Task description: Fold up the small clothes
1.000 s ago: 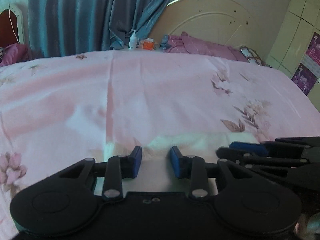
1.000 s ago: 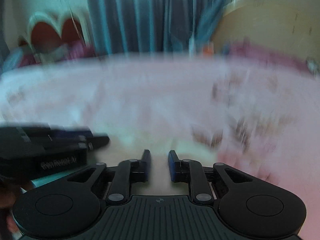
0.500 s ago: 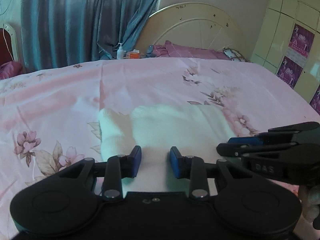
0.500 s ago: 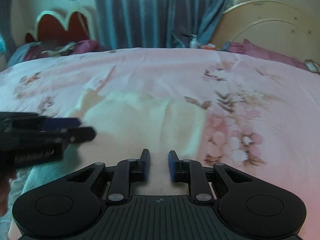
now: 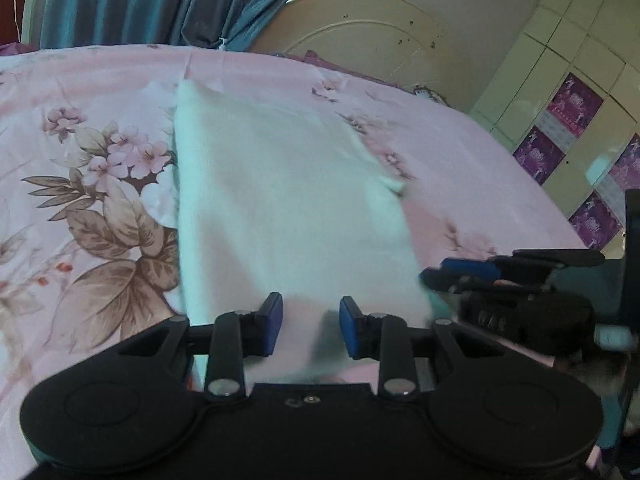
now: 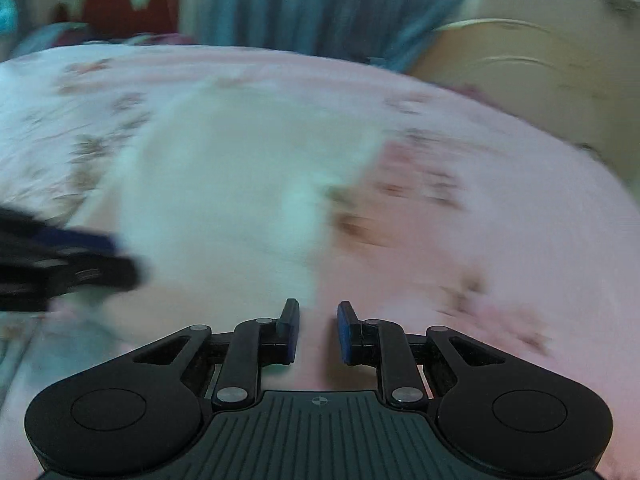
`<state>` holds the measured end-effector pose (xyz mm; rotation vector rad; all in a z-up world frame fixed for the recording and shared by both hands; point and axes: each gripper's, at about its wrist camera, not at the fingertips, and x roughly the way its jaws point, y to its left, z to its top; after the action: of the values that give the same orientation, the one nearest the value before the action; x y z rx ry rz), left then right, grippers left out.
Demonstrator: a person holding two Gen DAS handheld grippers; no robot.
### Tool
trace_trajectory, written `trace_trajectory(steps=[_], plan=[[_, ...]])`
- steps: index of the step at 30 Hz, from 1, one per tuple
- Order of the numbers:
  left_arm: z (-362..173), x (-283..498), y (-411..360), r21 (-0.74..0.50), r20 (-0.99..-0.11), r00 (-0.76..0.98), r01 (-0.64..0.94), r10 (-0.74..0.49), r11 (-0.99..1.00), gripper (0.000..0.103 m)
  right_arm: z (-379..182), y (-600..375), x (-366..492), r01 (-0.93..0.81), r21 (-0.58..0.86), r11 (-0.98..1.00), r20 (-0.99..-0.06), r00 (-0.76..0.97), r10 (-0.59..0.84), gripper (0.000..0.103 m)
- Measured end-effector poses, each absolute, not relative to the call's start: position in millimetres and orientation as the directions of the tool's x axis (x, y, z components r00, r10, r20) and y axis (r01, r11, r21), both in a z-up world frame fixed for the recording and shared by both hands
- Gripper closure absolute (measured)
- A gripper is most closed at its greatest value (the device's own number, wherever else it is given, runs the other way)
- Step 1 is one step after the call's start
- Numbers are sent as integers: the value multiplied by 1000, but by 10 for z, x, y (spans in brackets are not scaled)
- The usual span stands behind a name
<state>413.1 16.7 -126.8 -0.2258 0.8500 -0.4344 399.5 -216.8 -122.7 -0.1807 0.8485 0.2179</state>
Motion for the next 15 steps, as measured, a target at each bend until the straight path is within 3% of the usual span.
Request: trace_trajectory(steps=[4, 8, 15], plan=[[-1149, 3965, 376, -335, -637, 670, 203, -380, 920, 73, -1054, -2321, 3865, -274, 103, 956, -737, 624, 258, 84], [-1177, 3974, 495, -283, -662, 685, 145, -303, 948, 73, -1048, -2292, 3821, -251, 218, 943, -746, 580, 327, 84], [-1450, 4090, 526, -283, -739, 610, 104, -286, 954, 71, -1271, -2245, 3848, -254, 232, 939, -790, 514, 335, 84]])
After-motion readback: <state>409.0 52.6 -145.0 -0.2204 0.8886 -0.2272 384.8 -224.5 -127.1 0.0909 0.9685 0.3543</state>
